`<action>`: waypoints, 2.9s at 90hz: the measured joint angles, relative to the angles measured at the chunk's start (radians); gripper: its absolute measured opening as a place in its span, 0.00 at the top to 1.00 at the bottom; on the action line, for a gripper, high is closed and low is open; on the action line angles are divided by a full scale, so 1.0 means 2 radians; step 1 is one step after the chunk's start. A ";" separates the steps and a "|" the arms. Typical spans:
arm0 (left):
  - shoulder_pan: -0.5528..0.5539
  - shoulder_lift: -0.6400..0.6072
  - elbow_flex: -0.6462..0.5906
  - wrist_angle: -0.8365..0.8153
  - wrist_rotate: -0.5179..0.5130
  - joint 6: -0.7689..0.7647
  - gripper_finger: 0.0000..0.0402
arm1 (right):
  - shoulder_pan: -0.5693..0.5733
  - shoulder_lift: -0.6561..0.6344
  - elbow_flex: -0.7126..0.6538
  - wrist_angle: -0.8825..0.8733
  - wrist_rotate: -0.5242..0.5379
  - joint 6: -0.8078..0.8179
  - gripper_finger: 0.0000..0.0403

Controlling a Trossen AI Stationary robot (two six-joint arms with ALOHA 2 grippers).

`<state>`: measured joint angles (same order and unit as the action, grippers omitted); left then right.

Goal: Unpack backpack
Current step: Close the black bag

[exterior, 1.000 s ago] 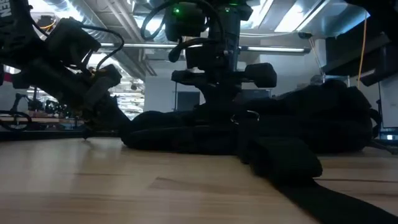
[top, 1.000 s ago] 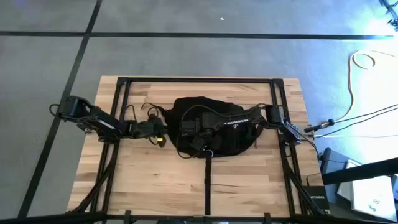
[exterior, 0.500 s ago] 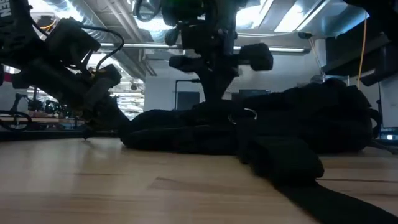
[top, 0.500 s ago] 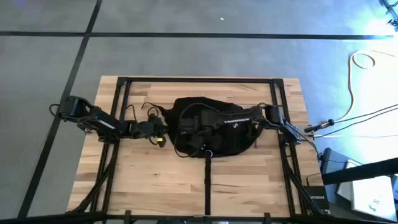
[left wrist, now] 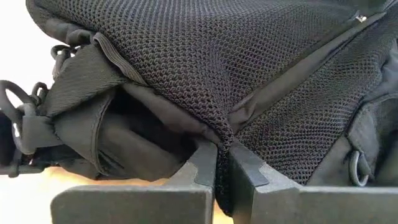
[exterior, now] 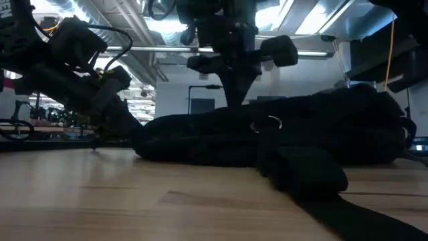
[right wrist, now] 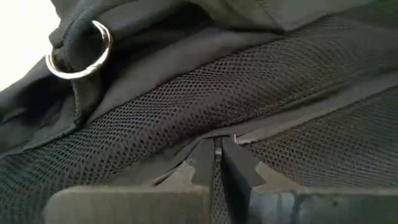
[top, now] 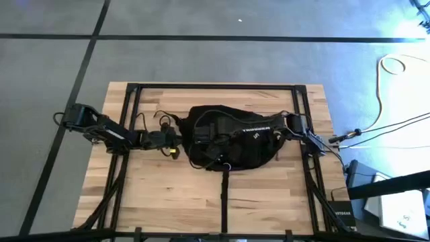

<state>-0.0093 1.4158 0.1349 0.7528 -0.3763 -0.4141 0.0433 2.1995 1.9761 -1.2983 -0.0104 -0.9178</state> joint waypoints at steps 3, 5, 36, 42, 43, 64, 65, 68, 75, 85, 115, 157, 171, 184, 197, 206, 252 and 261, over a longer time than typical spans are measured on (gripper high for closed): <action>0.000 0.000 0.000 0.000 0.000 0.000 1.00 | 0.000 0.000 0.004 -0.004 0.000 0.002 1.00; 0.000 0.000 0.000 0.000 0.000 0.000 1.00 | 0.000 0.000 0.008 -0.008 0.000 0.004 1.00; 0.000 0.000 0.001 0.003 0.002 0.001 1.00 | 0.001 0.000 0.029 -0.044 -0.013 0.050 1.00; 0.000 0.000 0.001 0.003 0.002 0.001 1.00 | 0.001 0.000 0.029 -0.047 -0.013 0.056 1.00; 0.000 0.000 0.001 0.003 0.002 0.001 1.00 | 0.001 0.000 0.029 -0.047 -0.013 0.057 1.00; 0.002 0.002 -0.004 -0.018 -0.020 0.002 1.00 | 0.003 -0.002 0.027 -0.124 -0.043 0.080 1.00; 0.002 0.002 -0.004 -0.019 -0.022 0.002 1.00 | 0.004 -0.003 0.028 -0.121 -0.046 0.080 1.00; 0.002 0.002 -0.004 -0.020 -0.025 0.003 1.00 | 0.005 -0.003 0.030 -0.117 -0.054 0.084 1.00; 0.001 0.001 -0.004 -0.023 -0.029 0.003 1.00 | 0.007 -0.003 0.028 -0.136 -0.052 0.094 1.00; 0.001 0.001 -0.003 -0.027 -0.028 0.002 1.00 | 0.011 -0.003 0.028 -0.107 -0.042 0.094 1.00; 0.000 0.001 -0.002 -0.018 -0.013 -0.006 1.00 | 0.010 -0.002 0.028 -0.064 0.018 0.144 1.00; -0.036 -0.003 -0.001 0.038 0.027 0.057 0.73 | 0.007 -0.064 -0.100 0.092 -0.020 0.303 1.00; -0.053 -0.017 -0.001 0.051 0.024 0.075 0.61 | 0.008 -0.152 -0.261 0.259 -0.016 0.386 1.00; -0.074 -0.034 -0.001 0.051 0.025 0.108 0.55 | 0.014 -0.244 -0.375 0.353 0.037 0.464 1.00; -0.081 -0.037 -0.001 0.052 0.025 0.120 0.54 | 0.031 -0.295 -0.430 0.404 0.066 0.496 1.00; -0.081 -0.037 -0.001 0.049 0.025 0.118 0.54 | 0.042 -0.293 -0.444 0.386 0.062 0.499 1.00; -0.081 -0.037 -0.001 0.047 0.024 0.115 0.56 | 0.060 -0.214 -0.460 0.510 0.076 0.493 1.00; -0.081 -0.037 -0.001 0.047 0.022 0.115 0.56 | 0.057 -0.195 -0.454 0.519 0.085 0.480 1.00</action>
<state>-0.1715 1.3415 0.1337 0.8469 -0.3325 -0.1835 0.1577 1.8099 1.0676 -0.2605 0.1602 0.0424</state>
